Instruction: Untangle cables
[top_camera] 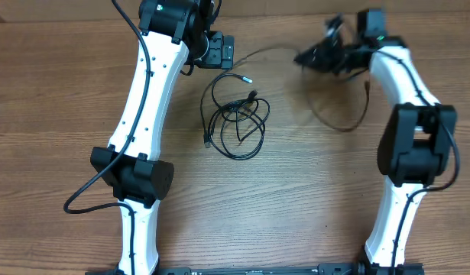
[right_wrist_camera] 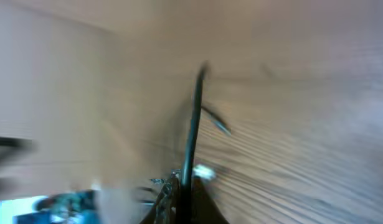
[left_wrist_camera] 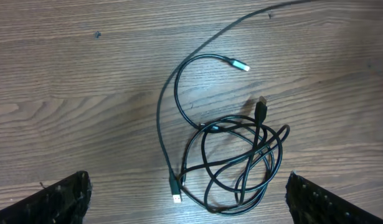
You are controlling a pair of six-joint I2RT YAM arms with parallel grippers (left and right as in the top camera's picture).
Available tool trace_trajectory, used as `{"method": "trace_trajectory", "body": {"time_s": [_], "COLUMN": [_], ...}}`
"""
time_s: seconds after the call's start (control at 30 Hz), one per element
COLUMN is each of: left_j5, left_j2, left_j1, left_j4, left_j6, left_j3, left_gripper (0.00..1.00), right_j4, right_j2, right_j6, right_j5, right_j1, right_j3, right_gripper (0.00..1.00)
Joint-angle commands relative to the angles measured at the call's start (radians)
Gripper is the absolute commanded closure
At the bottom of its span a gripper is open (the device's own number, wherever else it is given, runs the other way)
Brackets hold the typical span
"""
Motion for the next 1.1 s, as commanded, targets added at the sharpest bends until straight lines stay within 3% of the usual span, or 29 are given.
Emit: {"method": "trace_trajectory", "body": {"time_s": [0.0,0.17,0.33,0.63,0.77,0.9,1.0,1.07], "left_j5": [-0.012,-0.012,-0.012,-0.012,-0.012,-0.012,-0.012,-0.012], "left_j2": [0.002,0.002,0.002,0.002,0.002,0.002,0.002,0.002], "left_j1": [0.0,0.0,0.0,0.0,0.0,0.0,0.0,0.0], "left_j4": [-0.003,-0.002,-0.002,-0.002,-0.003,-0.003,-0.002,-0.002], "left_j6": [-0.018,-0.018,-0.018,-0.018,-0.018,-0.018,-0.018,-0.018], "left_j3": [-0.003,-0.003,-0.003,-0.003,-0.003,-0.003,-0.003,-0.003], "left_gripper": [0.0,0.0,0.0,0.0,0.0,0.0,0.0,0.01], "right_j4": [0.009,0.012,0.012,-0.085,-0.108,-0.176,-0.196,-0.197], "right_j2": [-0.145,-0.267,-0.36,-0.373,-0.373,-0.369,-0.363,-0.357], "right_j6": [0.111,0.111,0.215,0.214,0.21,0.211,0.21,0.202], "right_j5": [-0.17,-0.023,0.206,0.434,0.519,0.826,0.912,0.934], "right_j1": [-0.053,-0.15,-0.291,-0.562,-0.611,-0.621,-0.621,-0.621], "right_j3": [0.154,0.29,0.294,0.293,0.293,0.292,0.291,0.29], "right_gripper": [0.96,0.96,0.96,0.96,0.96,0.96,0.96,0.89]}}
